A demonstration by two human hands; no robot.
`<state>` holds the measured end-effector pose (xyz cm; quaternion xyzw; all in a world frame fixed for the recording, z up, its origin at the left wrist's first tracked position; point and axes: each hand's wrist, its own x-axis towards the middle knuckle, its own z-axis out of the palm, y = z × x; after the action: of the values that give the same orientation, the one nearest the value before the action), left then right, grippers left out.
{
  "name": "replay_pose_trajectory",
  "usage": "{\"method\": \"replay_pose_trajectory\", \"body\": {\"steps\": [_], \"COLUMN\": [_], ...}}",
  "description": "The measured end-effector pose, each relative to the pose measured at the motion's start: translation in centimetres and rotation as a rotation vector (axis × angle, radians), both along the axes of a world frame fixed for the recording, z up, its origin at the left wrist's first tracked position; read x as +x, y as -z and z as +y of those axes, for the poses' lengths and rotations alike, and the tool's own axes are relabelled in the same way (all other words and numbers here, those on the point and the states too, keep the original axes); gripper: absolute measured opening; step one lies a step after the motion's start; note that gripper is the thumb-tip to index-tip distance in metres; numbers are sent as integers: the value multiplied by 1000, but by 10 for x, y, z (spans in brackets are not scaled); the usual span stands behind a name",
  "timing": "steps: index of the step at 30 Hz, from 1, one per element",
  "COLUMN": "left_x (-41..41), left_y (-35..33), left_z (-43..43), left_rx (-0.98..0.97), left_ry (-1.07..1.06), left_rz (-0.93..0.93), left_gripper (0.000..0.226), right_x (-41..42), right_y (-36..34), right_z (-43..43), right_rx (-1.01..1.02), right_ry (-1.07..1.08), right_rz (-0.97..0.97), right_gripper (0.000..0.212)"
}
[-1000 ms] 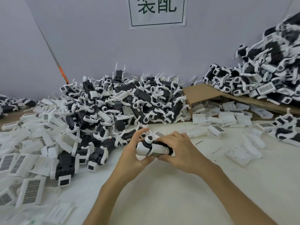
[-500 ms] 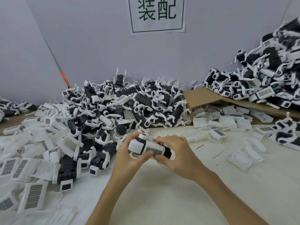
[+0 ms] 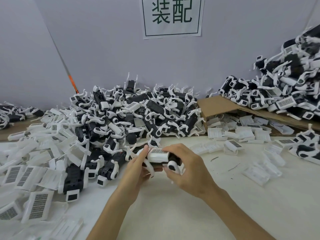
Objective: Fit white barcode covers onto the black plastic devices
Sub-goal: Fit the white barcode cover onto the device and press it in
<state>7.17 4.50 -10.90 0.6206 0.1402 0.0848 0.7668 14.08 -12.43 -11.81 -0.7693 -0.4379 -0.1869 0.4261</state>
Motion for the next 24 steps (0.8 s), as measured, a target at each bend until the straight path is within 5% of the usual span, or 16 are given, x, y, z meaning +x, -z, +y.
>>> {"method": "replay_pose_trajectory", "body": {"steps": [4,15,24], "left_x": [0,-1,-1], "left_y": [-5,-5,-8], "left_z": [-1,3,17], "left_rx": [-50,-125,-470], "left_ry": [158,168,33], "left_rz": [-35,-52,-290], "left_gripper": [52,40,37], "right_x": [8,5,21], "right_y": [-4,2,-8], "right_z": [-8,-2,-6], "right_rx": [163,144,783], "right_ry": [21,-28,-23], "right_rz": [127,256,1254], "right_gripper": [37,29,17]}}
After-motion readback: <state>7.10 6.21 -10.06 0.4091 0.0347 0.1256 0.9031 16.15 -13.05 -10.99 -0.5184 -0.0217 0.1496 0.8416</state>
